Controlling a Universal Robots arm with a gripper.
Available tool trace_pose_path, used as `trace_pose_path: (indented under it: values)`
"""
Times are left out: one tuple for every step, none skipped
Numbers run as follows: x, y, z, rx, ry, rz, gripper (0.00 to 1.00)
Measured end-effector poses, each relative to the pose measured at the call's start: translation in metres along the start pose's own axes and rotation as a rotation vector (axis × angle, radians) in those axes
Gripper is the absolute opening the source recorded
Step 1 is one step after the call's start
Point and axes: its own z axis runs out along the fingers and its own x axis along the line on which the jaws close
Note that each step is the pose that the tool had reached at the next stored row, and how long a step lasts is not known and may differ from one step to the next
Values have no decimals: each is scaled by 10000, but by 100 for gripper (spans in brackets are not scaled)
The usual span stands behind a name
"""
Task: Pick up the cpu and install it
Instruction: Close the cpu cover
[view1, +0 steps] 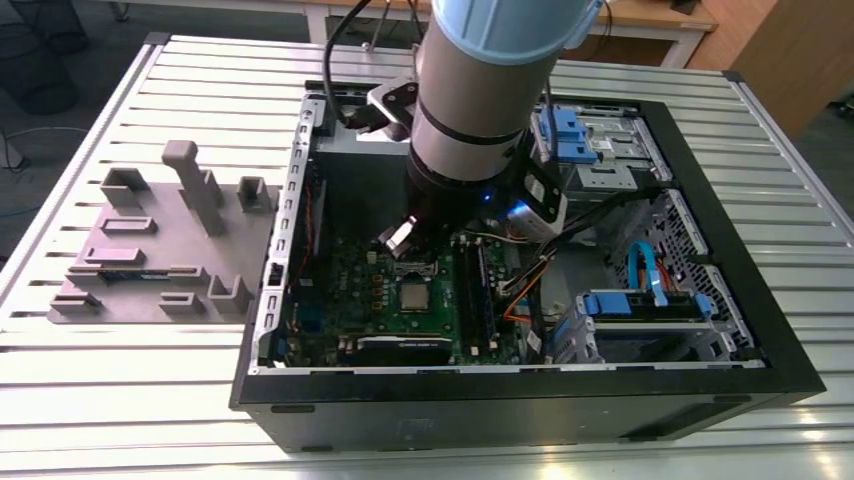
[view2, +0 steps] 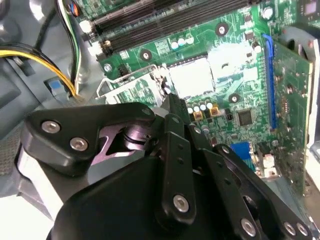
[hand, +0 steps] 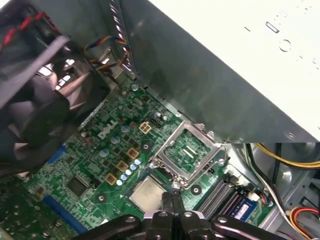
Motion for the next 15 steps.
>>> trace_pose_path:
  values:
    - [-20, -4, 6, -1, -1, 0, 10]
    - [-42, -8, 12, 0, 0, 0, 10]
    - [-64, -10, 19, 0, 0, 0, 10]
    - [-87, -9, 27, 0, 0, 0, 10]
    - [-108, -6, 35, 0, 1, 0, 10]
    - [-127, -1, 43, 0, 0, 0, 10]
    - [-144, 4, 52, 0, -1, 0, 10]
    - [-160, 9, 60, 0, 0, 0, 10]
    - [-177, 14, 69, 0, 0, 0, 10]
    - [-195, 20, 78, 0, 0, 0, 10]
    - [-216, 27, 88, 0, 0, 0, 10]
    - [-238, 33, 98, 0, 0, 0, 10]
    - [-259, 39, 108, 0, 0, 0, 10]
    - [-279, 45, 118, 0, -1, 0, 10]
    - [-293, 49, 128, 0, 0, 0, 10]
